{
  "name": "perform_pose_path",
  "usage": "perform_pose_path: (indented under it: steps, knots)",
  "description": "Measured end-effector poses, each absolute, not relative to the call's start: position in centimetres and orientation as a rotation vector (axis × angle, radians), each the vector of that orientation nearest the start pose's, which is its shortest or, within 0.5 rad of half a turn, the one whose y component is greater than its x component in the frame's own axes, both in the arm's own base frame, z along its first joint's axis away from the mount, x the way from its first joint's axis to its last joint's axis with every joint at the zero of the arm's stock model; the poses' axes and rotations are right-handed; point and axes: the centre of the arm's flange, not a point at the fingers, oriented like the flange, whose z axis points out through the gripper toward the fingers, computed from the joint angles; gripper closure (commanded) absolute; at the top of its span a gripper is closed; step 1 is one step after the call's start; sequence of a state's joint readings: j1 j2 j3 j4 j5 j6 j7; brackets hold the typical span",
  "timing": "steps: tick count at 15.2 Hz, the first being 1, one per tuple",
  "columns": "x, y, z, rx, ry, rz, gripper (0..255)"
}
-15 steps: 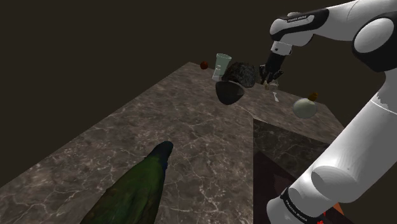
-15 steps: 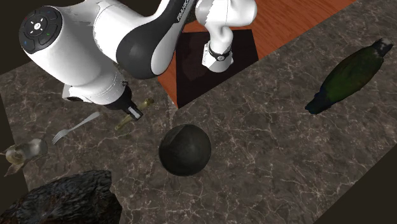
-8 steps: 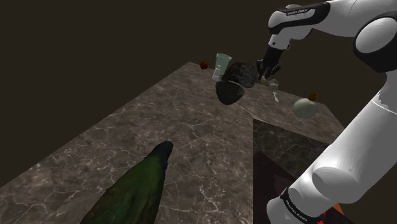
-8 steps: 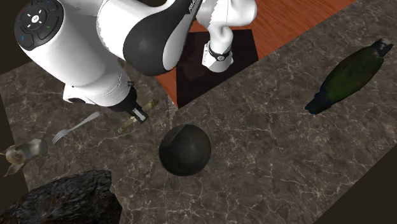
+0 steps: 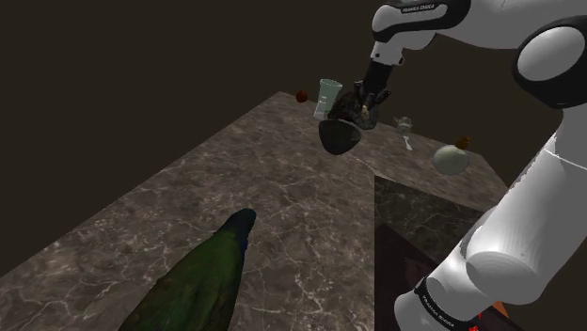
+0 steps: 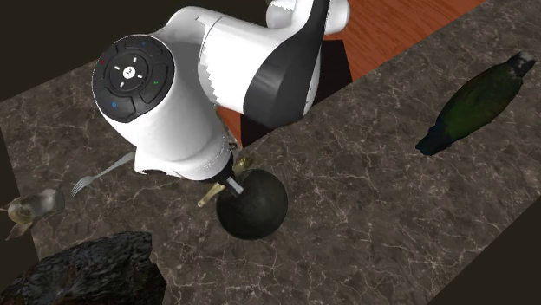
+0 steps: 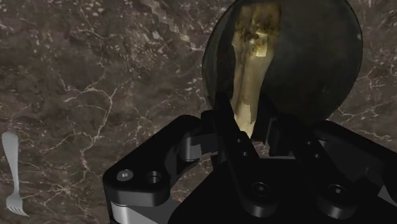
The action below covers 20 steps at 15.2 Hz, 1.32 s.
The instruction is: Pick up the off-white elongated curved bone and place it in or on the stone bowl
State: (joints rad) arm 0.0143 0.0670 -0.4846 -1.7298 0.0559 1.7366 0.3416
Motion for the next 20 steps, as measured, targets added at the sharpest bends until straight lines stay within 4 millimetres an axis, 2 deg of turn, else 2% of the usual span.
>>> perform_pose_path:
  steps: [3, 5, 18, 20]
  knots:
    - [54.3, -21.4, 53.1, -2.854, 1.245, 0.079, 255]
    - [55.0, -20.5, 52.5, -2.854, 1.245, 0.079, 255]
    - [55.2, -20.3, 45.8, -2.853, 1.247, 0.080, 255]
    - [55.2, -20.3, 45.5, -2.853, 1.247, 0.080, 255]
